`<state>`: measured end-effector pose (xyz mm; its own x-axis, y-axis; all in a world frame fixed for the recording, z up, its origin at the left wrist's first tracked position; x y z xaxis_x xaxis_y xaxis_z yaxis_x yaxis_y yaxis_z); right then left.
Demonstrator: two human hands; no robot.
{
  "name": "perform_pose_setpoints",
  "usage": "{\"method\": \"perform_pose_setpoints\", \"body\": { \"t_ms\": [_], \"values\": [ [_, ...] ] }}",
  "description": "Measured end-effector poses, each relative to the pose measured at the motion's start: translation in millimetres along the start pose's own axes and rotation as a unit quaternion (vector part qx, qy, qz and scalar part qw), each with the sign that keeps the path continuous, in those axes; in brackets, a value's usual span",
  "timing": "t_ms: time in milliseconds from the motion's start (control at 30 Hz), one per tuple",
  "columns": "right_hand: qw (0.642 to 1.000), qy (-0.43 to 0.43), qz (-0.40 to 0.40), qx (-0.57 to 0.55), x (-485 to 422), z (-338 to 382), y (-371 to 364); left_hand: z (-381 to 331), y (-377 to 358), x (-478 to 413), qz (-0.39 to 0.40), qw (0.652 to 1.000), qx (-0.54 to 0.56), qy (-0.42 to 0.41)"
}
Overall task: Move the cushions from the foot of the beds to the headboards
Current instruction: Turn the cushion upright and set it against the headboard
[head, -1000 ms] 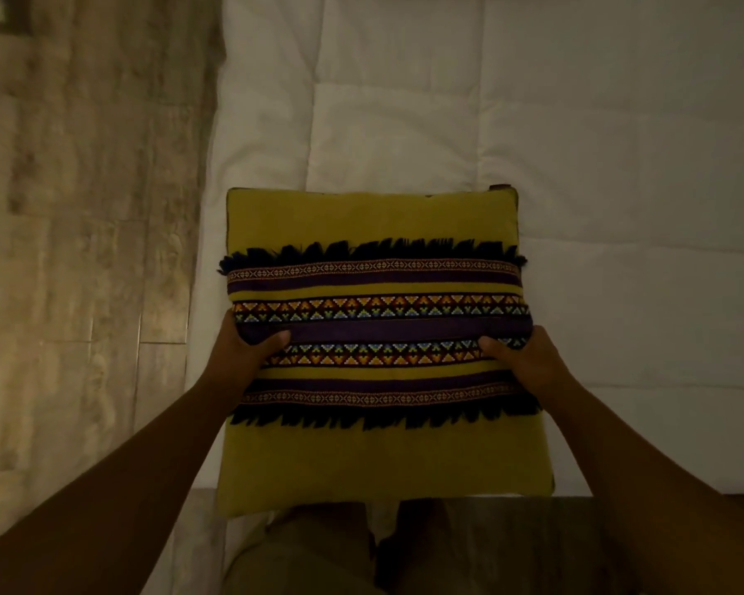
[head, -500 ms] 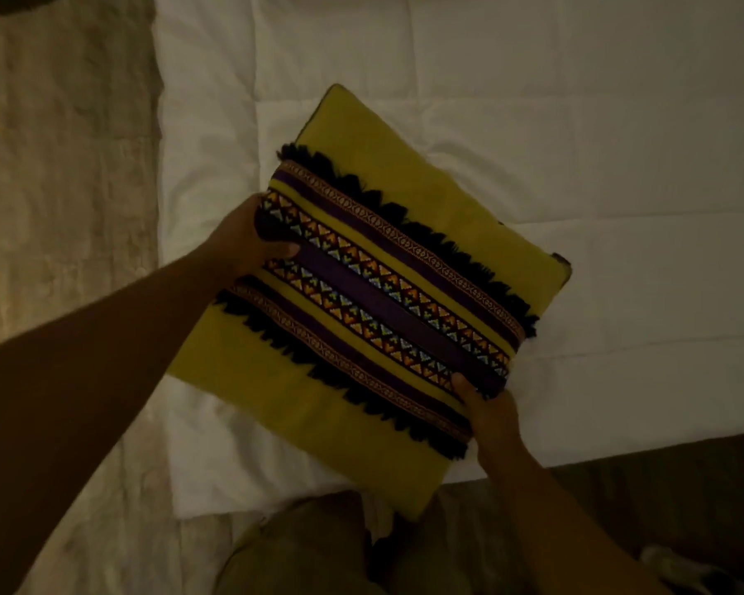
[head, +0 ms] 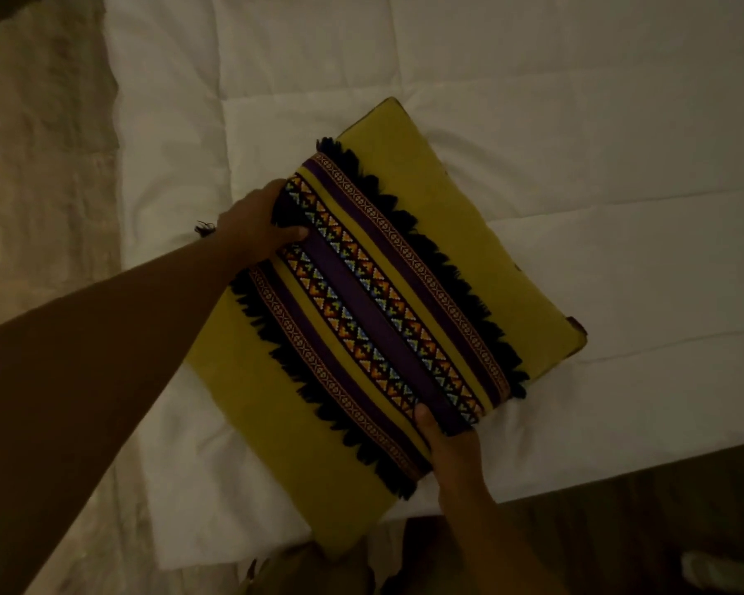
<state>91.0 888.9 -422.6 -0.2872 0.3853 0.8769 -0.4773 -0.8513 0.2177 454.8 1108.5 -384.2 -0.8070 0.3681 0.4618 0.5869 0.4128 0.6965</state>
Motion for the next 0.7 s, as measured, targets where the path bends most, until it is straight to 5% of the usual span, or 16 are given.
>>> {"method": "perform_pose_setpoints", "body": {
  "t_ms": [133,233,467,700],
  "values": [
    [0.999,-0.014,0.043,0.005,-15,-3,3,10,-5,0,-0.038,0.997,-0.054,-0.03],
    [0.999,0.02,-0.02,-0.04,-19,-2,22,19,-5,5,-0.058,0.995,-0.069,-0.043],
    [0.983,0.101,-0.132,0.084,-19,41,82,10,0,40,-0.138,0.982,-0.12,-0.055],
    [0.92,0.242,-0.162,0.263,-26,164,101,16,-19,116,-0.213,0.975,-0.058,0.013]
  ]
}}
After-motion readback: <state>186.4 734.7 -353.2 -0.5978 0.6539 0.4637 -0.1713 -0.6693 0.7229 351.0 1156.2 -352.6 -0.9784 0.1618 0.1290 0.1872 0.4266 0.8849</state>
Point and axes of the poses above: each hand's wrist, its own x-axis away from the middle knuckle, its own y-axis out of the back of the hand, z = x × y, the point moved 7 cm from there along -x, towards the middle knuckle, and after that the axes turned 7 degrees about -y, right-handed, at the moved point
